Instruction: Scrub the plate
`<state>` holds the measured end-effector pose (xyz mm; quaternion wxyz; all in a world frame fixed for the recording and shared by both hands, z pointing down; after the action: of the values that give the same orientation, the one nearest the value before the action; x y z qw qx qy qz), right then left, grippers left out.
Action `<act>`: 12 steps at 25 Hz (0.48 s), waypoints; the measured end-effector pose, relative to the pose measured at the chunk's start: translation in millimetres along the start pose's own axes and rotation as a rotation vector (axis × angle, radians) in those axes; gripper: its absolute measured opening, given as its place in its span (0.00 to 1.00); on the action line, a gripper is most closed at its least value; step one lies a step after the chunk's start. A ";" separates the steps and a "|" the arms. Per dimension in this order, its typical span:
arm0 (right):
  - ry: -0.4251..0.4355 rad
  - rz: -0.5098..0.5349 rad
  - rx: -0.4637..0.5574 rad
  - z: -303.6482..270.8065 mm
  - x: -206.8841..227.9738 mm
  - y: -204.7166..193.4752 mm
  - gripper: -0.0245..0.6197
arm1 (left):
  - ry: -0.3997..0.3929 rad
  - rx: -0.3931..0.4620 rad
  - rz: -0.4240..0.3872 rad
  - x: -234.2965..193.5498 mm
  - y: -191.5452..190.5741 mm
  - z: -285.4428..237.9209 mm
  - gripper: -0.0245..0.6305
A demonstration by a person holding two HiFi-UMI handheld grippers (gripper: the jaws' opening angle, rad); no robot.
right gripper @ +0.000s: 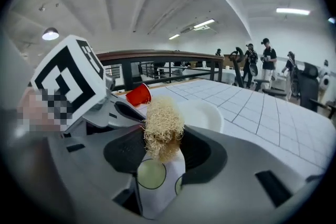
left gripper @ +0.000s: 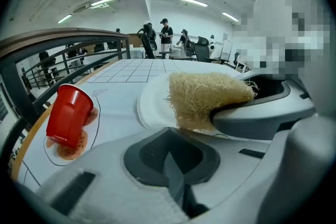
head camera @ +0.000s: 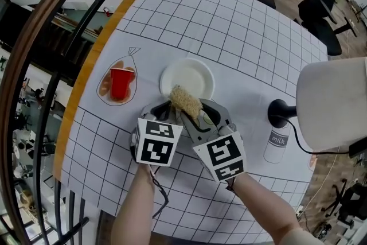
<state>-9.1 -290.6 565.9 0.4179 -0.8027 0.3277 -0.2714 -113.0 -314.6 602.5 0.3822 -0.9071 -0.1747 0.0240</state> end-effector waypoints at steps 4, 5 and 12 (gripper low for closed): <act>0.021 -0.042 -0.054 -2.1 9.6 -18.6 0.31 | 0.011 0.010 -0.009 -0.4 0.2 -0.5 0.06; 0.023 -0.036 -0.060 0.3 12.6 -20.0 0.31 | 0.005 0.005 -0.007 -0.6 0.1 -0.4 0.06; -0.042 -0.009 -0.086 23.1 42.6 -20.7 0.31 | -0.011 -0.008 -0.004 -0.9 0.3 0.4 0.06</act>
<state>40.7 -302.3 578.7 0.3884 -0.8270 0.3265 -0.2420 -113.8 -314.8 602.0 0.3777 -0.9081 -0.1788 0.0275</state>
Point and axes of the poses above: the fingertips, and each gripper's own axes: z backward along the fingers, x to its right, y out of its top, the point moved 7 cm from there along z, backward along the fingers, and after that the axes turned 14 degrees about y, right-handed, at the moved point
